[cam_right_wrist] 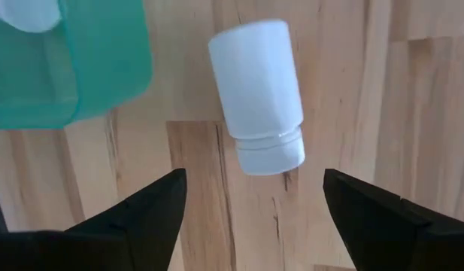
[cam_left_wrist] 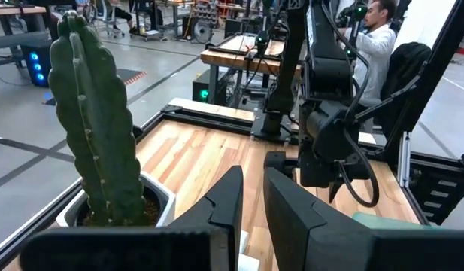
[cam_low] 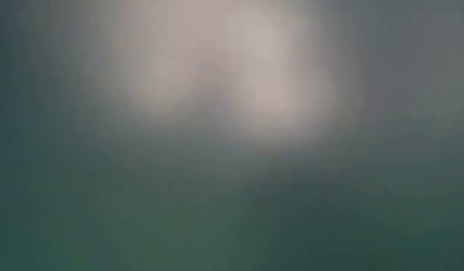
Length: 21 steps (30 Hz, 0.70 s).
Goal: Pick and place pill bottles into a basket
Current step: Put the white pill bottle into the bin
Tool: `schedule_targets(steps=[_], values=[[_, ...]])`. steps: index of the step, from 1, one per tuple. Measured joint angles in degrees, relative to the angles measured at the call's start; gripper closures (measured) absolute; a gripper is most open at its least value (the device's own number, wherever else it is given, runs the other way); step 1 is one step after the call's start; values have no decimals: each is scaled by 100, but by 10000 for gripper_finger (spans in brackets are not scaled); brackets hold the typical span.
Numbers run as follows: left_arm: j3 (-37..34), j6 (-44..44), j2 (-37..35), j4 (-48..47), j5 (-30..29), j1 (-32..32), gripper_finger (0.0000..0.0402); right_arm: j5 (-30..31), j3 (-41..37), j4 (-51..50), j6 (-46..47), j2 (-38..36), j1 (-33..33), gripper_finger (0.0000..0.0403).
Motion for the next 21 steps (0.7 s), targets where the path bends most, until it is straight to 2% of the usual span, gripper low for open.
schedule_targets(steps=[21], values=[[4,-151,4,-112,-2,-2,312,-91,2,567,-240,429,4,100]])
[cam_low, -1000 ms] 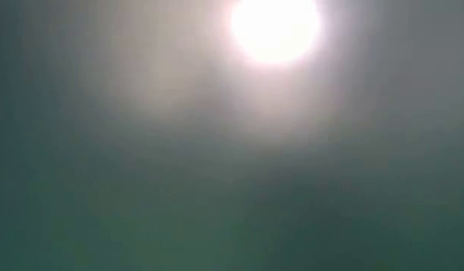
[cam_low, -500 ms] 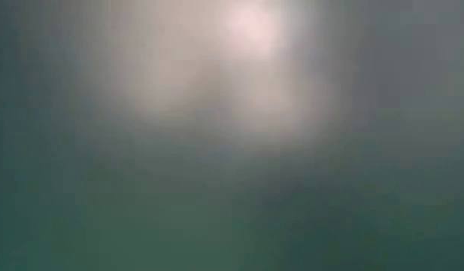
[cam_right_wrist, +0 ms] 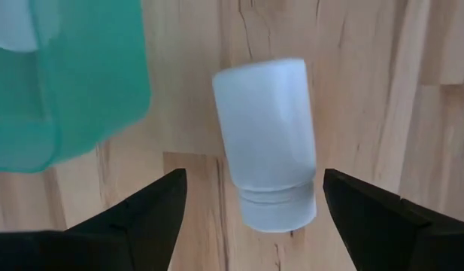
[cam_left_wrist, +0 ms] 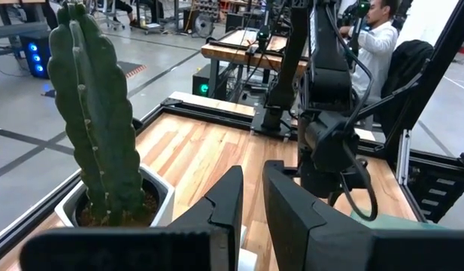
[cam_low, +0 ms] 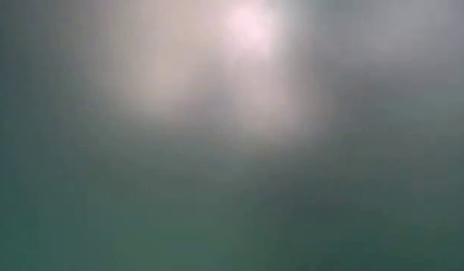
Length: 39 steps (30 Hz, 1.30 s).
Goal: Pick and place pill bottles into a basket
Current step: Put the white pill bottle into the bin
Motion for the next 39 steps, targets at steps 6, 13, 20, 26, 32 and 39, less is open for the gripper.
schedule_targets(steps=[6,13,20,26,32,39], values=[[2,-18,2,-4,1,0,312,-47,0,-17,-38,196,0,100],[2,-51,1,-4,18,1,312,-18,0,-117,-67,241,0,120],[2,-151,0,-55,20,0,312,-2,0,-255,-81,241,0,188],[2,-151,2,-63,22,2,312,-52,0,-267,-39,241,0,261],[2,-153,1,-63,27,1,312,-136,0,-263,35,241,0,260],[2,-171,0,-63,35,1,312,-129,0,-258,68,241,0,242]])
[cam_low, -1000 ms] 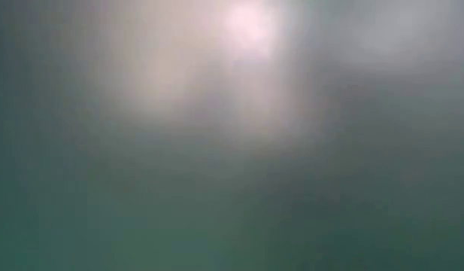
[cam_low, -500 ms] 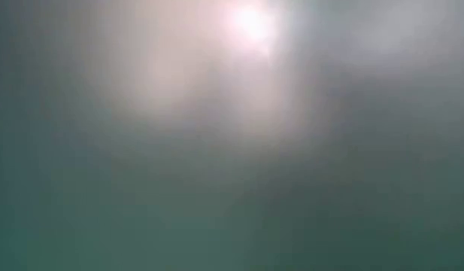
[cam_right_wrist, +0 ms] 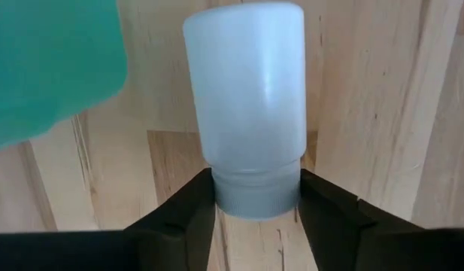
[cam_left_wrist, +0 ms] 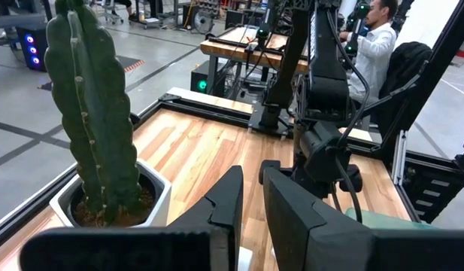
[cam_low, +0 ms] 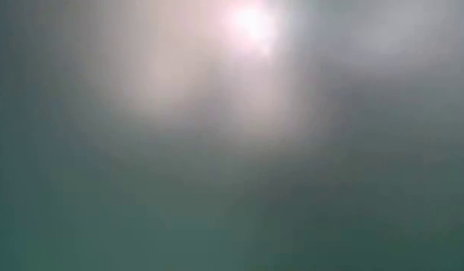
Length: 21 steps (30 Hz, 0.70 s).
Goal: Pick and place pill bottles into a basket
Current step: Put the white pill bottle into the bin
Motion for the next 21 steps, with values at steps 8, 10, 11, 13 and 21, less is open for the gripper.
schedule_targets(steps=[8,10,11,13,21], values=[[0,-2,1,1,0,-1,312,14,0,119,-72,-2,0,261],[0,-2,2,0,0,-1,312,15,0,170,-106,-2,0,261],[0,-2,0,2,0,-1,312,15,0,187,-106,-2,0,261],[0,-3,2,1,0,0,312,15,0,221,-106,-2,0,261],[0,-45,0,1,-2,-1,312,291,216,-184,-190,-4,-7,261]])
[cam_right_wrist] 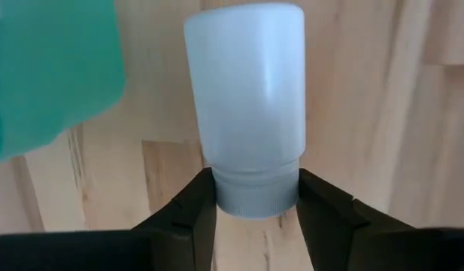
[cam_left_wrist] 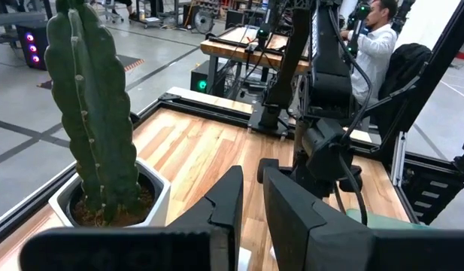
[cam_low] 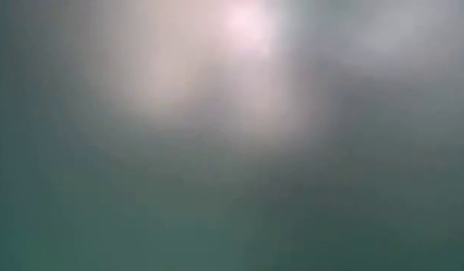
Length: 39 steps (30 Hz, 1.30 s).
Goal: Pick and place pill bottles into a basket
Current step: Put the white pill bottle into the bin
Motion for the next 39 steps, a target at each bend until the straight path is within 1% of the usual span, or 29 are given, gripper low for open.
schedule_targets(steps=[5,10,13,17,21,25,29,33,39], values=[[0,0,2,-1,-1,-1,312,264,398,-645,-175,0,-66,261],[0,-70,4,-3,-2,2,312,593,1024,-1345,-311,0,-96,261],[-2,-107,8,-54,-4,1,312,765,1561,-1829,-359,0,-123,261],[-7,-257,97,-47,-6,0,312,794,2383,-2611,-370,-2,-190,261],[-7,-529,360,70,-12,2,312,1023,3187,-3333,-372,-7,-264,261],[-7,-571,866,621,15,2,312,1264,3796,-3652,-492,-7,-358,261],[-7,-375,1460,1404,311,2,312,1371,4225,-3849,-518,-7,-475,261],[-7,-199,1987,2157,531,2,312,1558,4515,-3884,-608,-7,-508,261],[-7,-189,2531,3125,678,2,312,1506,4675,-3909,-629,-7,-498,261]])
